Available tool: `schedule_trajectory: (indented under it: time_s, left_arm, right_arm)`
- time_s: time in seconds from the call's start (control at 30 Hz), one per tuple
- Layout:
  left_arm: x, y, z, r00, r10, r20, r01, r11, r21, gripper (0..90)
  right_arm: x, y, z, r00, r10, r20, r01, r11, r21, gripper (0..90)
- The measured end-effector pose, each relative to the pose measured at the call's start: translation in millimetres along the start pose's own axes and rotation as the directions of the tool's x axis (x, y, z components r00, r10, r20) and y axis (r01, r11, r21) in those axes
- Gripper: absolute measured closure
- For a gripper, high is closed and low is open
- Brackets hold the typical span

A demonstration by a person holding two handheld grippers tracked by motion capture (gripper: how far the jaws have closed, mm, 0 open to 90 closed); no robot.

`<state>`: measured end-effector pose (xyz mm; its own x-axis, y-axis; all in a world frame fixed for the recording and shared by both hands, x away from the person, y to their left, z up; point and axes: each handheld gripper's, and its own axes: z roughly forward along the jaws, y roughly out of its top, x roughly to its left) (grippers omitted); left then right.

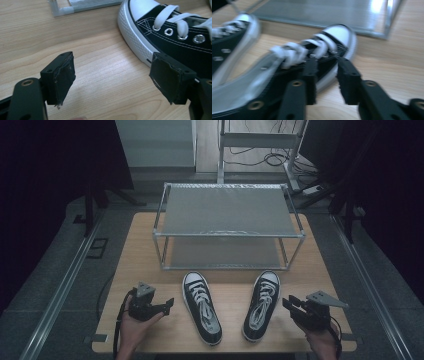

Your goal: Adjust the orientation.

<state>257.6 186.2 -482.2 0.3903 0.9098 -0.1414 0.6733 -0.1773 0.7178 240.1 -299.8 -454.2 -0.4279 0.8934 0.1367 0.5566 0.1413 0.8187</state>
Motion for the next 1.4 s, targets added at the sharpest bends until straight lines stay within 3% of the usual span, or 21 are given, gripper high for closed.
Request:
schedule_trajectory:
  time_s: [0.07,0.17,0.3,0.33,0.4,0.43,0.5,0.53,0.67,0.73,0.8,0.83,1.17,1.3,1.37,1.4]
  left_arm:
    - [-0.6,0.4,-0.7,1.0000,0.000,0.003,0.000,1.0000,0.003,20.5]
    - [-2.0,1.3,-1.6,1.0000,0.004,0.008,-0.004,1.0000,0.006,20.5]
    - [-6.1,2.4,-2.4,0.9998,0.018,0.014,-0.018,0.9998,0.005,20.6]
    - [-7.5,2.6,-2.8,0.9996,0.022,0.018,-0.022,0.9997,0.007,20.6]
    - [-7.8,2.7,-3.1,0.9994,0.024,0.024,-0.024,0.9997,0.007,20.7]
    - [-8.4,2.8,-3.9,0.9994,0.027,0.024,-0.027,0.9996,0.005,20.6]
    - [-8.5,2.9,-4.5,0.9994,0.026,0.024,-0.026,0.9996,0.003,20.7]
    - [-8.3,3.0,-5.1,0.9994,0.025,0.025,-0.025,0.9997,0.001,20.7]
    - [-8.4,3.6,-7.2,0.9993,0.024,0.028,-0.024,0.9997,-0.001,20.7]
    - [-8.5,3.6,-8.0,0.9992,0.024,0.031,-0.024,0.9997,-0.006,20.7]
    - [-8.3,3.4,-7.6,0.9992,0.024,0.031,-0.024,0.9997,-0.004,20.7]
    - [-8.3,3.4,-7.6,0.9992,0.024,0.031,-0.024,0.9997,-0.004,20.7]
    - [-10.0,1.9,-3.0,0.9990,0.030,0.032,-0.031,0.9993,0.022,20.7]
    - [-9.7,1.6,-3.4,0.9990,0.028,0.033,-0.029,0.9994,0.019,20.7]
    - [-9.0,1.7,-3.4,0.9991,0.027,0.031,-0.028,0.9994,0.020,20.7]
    - [-9.0,1.7,-3.4,0.9991,0.027,0.031,-0.028,0.9994,0.020,20.7]
  right_arm:
    - [2.6,1.0,-0.5,0.9998,-0.002,-0.018,0.002,1.000,-0.002,75.7]
    - [20.0,6.5,-2.2,0.9942,-0.034,-0.102,0.033,0.999,-0.011,87.1]
    - [33.4,8.2,-1.6,0.9870,-0.064,-0.147,0.061,0.998,-0.022,89.8]
    - [47.2,8.5,0.0,0.9781,-0.087,-0.189,0.084,0.996,-0.027,90.0]
    - [52.2,8.5,0.7,0.9748,-0.095,-0.202,0.092,0.995,-0.028,90.0]
    - [66.1,8.4,2.8,0.9628,-0.127,-0.239,0.125,0.992,-0.023,90.0]
    - [70.5,8.1,3.7,0.9593,-0.132,-0.249,0.131,0.991,-0.022,90.0]
    - [83.0,6.6,6.1,0.9490,-0.146,-0.279,0.148,0.989,-0.015,90.0]
    - [96.2,3.6,10.0,0.9388,-0.162,-0.304,0.168,0.986,-0.004,90.0]
    - [109.6,-0.5,14.1,0.9264,-0.174,-0.334,0.188,0.982,0.010,90.0]
    - [116.2,-2.6,15.9,0.9193,-0.181,-0.349,0.200,0.980,0.018,90.0]
    - [116.2,-2.6,15.9,0.9193,-0.181,-0.349,0.200,0.980,0.018,90.0]
    - [143.6,-20.3,32.9,0.8882,-0.201,-0.413,0.255,0.964,0.079,90.0]
    - [146.9,-24.3,36.6,0.8895,-0.206,-0.408,0.265,0.960,0.093,90.0]
    - [150.0,-29.4,40.4,0.8977,-0.212,-0.386,0.272,0.956,0.109,90.0]
    - [150.0,-29.4,40.4,0.8977,-0.212,-0.386,0.272,0.956,0.109,90.0]
